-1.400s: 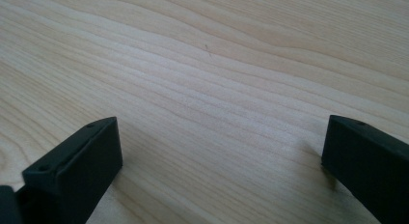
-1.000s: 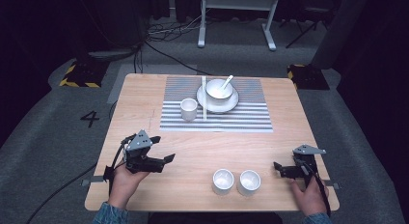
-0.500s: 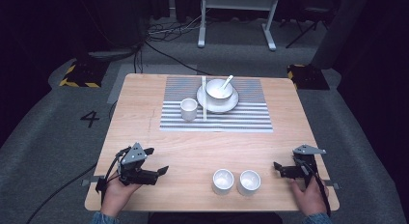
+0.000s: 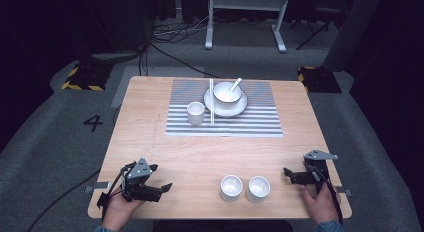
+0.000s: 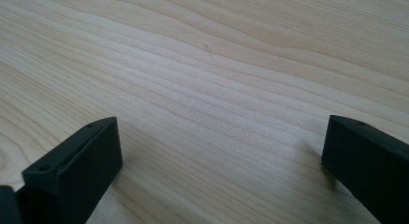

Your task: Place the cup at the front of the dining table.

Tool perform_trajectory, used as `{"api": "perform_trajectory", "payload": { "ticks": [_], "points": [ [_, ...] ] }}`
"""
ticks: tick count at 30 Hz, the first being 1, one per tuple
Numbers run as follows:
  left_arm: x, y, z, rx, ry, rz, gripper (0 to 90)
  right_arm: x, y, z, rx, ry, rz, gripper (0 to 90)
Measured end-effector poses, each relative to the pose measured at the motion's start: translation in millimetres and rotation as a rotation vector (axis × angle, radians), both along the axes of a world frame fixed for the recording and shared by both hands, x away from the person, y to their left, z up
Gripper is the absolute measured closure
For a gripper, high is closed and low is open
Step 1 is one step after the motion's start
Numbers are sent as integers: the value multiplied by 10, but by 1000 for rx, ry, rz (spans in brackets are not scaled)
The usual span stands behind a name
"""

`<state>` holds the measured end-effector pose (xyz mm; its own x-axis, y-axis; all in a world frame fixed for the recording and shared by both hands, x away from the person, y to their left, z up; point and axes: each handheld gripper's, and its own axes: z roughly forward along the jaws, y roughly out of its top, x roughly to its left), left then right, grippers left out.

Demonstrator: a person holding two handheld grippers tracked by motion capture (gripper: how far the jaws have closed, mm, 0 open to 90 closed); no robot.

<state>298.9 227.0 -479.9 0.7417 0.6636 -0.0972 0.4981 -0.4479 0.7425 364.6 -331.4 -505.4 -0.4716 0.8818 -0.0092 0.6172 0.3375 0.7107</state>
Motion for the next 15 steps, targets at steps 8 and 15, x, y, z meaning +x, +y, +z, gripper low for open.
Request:
{"api": "perform_trajectory", "payload": {
  "ticks": [8,15],
  "points": [
    [-6,19,-93,32,59,37,151,0,0,0,0,0,0,6],
    [26,10,-164,74,115,111,145,-1,1,0,0,-1,-1,6]
  ]
}}
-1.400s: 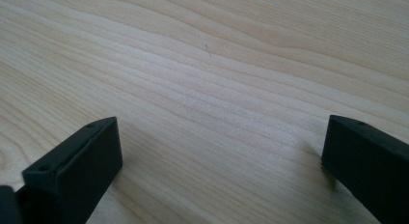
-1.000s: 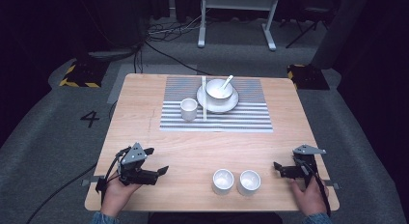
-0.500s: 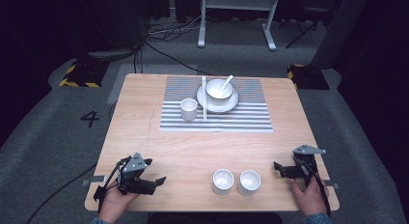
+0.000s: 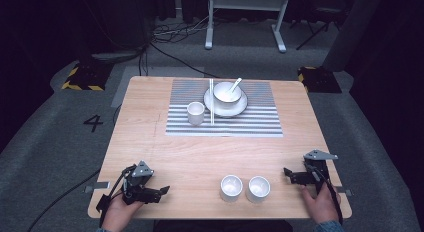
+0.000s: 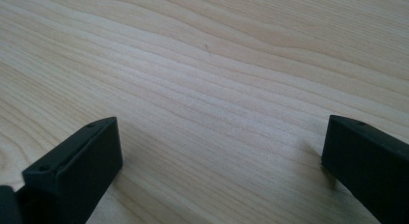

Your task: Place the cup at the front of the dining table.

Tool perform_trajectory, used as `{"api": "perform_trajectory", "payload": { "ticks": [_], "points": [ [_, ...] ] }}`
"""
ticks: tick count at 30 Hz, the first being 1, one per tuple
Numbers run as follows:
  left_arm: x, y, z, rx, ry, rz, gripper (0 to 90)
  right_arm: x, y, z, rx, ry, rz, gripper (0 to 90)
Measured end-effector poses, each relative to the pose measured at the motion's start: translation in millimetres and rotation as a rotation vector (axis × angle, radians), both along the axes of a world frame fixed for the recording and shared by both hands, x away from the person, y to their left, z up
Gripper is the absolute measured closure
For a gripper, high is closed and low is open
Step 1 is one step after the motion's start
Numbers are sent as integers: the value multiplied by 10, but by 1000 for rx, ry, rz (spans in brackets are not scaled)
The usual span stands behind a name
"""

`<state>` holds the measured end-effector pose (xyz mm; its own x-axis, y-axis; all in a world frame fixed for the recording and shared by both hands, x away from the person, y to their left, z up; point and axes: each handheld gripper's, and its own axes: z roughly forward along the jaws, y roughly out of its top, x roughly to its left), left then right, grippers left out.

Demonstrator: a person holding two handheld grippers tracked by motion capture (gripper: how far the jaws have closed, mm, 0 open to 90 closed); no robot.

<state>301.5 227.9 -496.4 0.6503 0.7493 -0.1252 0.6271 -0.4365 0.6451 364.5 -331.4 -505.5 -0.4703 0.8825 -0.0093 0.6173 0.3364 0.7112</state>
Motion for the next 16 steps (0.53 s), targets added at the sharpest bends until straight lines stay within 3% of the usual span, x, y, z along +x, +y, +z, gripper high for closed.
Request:
{"api": "perform_trajectory", "payload": {
  "ticks": [4,5,6,16],
  "points": [
    [-9,-20,-37,42,-56,5,138,0,0,0,0,0,0,6],
    [-11,-30,-59,66,-89,14,137,0,0,0,0,0,0,6],
    [-9,-34,-80,53,-95,29,122,0,0,0,0,0,0,6],
    [-6,-35,-79,63,-82,49,67,0,0,0,0,0,0,6]
  ]
}}
